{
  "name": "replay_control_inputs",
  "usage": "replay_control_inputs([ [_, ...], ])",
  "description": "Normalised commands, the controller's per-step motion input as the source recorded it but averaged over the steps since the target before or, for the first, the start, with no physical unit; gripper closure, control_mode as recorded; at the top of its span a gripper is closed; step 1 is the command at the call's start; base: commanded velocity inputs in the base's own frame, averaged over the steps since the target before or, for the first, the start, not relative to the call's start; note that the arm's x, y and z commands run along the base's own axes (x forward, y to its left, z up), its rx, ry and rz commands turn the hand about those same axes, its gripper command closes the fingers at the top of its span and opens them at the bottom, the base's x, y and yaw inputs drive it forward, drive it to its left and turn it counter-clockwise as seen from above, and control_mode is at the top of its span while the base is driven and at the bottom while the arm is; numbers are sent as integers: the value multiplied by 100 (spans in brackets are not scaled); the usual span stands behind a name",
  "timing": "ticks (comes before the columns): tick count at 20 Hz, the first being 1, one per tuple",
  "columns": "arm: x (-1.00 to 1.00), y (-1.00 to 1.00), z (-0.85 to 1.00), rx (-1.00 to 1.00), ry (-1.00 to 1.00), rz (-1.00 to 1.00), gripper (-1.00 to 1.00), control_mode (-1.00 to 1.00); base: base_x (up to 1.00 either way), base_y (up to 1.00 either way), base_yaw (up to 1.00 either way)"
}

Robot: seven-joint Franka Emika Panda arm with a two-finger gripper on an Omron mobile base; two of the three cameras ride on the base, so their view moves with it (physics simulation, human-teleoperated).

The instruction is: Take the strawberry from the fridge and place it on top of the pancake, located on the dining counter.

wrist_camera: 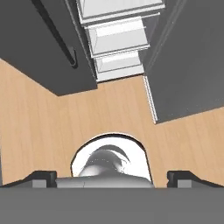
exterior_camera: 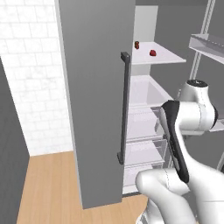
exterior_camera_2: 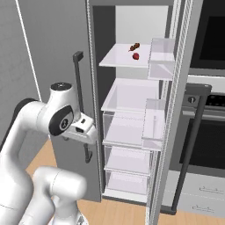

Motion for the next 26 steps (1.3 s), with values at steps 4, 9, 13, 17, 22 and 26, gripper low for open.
replay_control_inputs([
  [4, 0, 57, -9, -18, 0, 15, -100, -100, 0, 0, 0],
  [9, 0, 3, -41, -1, -2, 0, -100, -100, 0, 0, 0],
  [13, 0, -5, -27, 0, 0, 0, -100, -100, 0, 0, 0],
  [17, 0, 0, 0, 0, 0, 0, -100, -100, 0, 0, 0],
  [22, 0, 0, 0, 0, 0, 0, -100, -100, 0, 0, 0],
  [26, -1, 0, 0, 0, 0, 0, -100, 100, -2, 0, 0],
])
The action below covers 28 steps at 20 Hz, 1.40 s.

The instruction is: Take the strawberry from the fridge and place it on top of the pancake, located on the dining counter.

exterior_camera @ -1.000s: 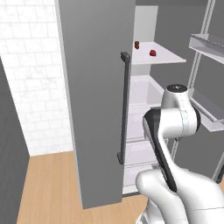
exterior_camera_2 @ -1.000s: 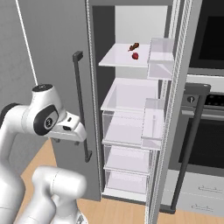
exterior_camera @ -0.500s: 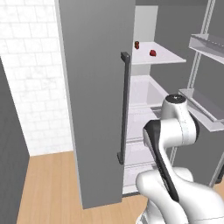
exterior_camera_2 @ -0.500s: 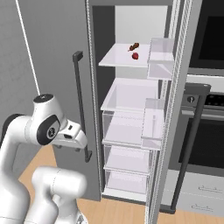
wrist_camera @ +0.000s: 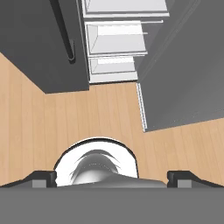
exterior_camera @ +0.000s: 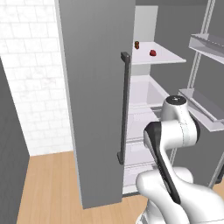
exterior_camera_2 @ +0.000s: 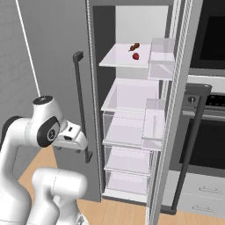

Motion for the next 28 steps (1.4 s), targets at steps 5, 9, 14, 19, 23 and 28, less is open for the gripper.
replay_control_inputs([
  [5, 0, 0, 0, 0, 0, 0, -100, 100, 0, 11, -23],
  [9, 0, 0, 0, 0, 0, 0, -100, 100, -2, 10, -31],
  [14, 0, 0, 0, 0, 0, 0, -100, 100, 47, 5, -12],
  [19, 0, 0, 0, 0, 0, 0, -100, 100, 63, -9, 0],
  [23, 0, 0, 0, 0, 0, 0, -100, 100, 55, -16, 3],
  [28, 0, 0, 0, 0, 0, 0, -100, 100, 38, -17, 7],
])
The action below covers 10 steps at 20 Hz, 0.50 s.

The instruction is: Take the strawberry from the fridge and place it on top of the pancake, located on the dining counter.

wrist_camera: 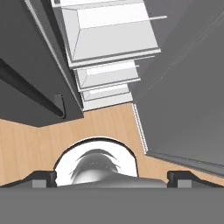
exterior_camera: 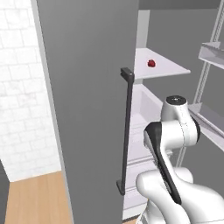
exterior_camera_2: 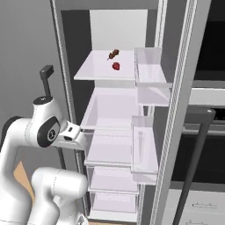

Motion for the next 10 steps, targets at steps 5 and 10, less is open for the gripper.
replay_control_inputs([
  [5, 0, 0, 0, 0, 0, 0, -100, 100, 2, -28, 9],
  [10, 0, 0, 0, 0, 0, 0, -100, 100, 1, -49, 5],
])
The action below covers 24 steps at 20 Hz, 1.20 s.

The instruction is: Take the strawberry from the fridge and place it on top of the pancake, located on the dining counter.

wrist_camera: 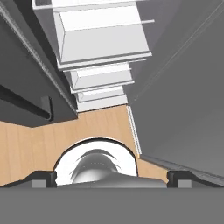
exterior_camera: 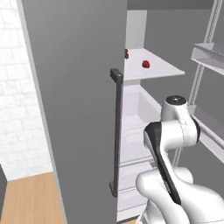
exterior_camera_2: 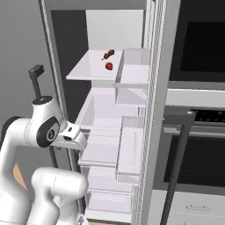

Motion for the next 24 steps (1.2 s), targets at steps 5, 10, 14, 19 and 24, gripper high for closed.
replay_control_inputs([
  [5, 0, 0, 0, 0, 0, 0, -100, 100, 6, -23, 0],
  [10, 0, 0, 0, 0, 0, 0, -100, 100, 17, -25, 0],
  [14, 0, 0, 0, 0, 0, 0, -100, 100, 31, -14, 0],
  [19, 0, 0, 0, 0, 0, 0, -100, 100, 25, -20, 1],
  [24, 0, 0, 0, 0, 0, 0, -100, 100, 37, -19, 3],
])
